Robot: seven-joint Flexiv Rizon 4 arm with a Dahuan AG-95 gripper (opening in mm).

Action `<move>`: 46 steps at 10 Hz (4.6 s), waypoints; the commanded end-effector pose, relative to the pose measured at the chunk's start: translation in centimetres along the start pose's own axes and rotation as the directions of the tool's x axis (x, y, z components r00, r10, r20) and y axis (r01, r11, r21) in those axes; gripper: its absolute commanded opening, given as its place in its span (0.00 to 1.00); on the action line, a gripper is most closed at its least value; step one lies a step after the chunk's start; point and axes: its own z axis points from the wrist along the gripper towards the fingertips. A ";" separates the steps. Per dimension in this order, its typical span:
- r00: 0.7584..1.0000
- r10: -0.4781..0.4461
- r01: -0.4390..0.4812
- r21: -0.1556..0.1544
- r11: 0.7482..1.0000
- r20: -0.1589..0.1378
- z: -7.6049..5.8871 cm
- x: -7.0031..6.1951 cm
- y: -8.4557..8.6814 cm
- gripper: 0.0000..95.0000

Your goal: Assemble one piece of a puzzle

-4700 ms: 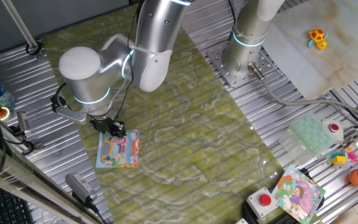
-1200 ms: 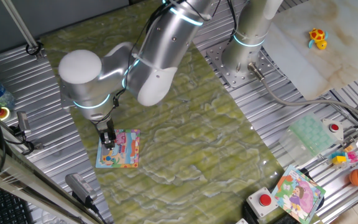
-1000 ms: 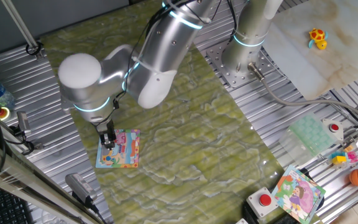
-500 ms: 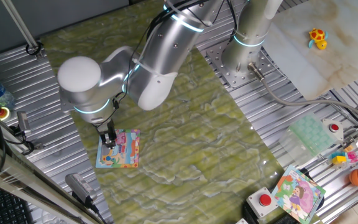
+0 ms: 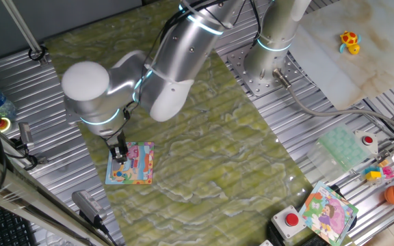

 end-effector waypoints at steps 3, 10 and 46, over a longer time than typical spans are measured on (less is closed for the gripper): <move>1.000 0.002 -0.002 -0.004 1.000 -0.010 -0.5 0.3 0.0 0.20; 1.000 0.003 -0.003 -0.002 1.000 0.000 -0.6 0.3 0.0 0.20; 0.969 -0.246 0.247 0.017 0.969 -0.027 -2.2 1.8 -2.3 0.20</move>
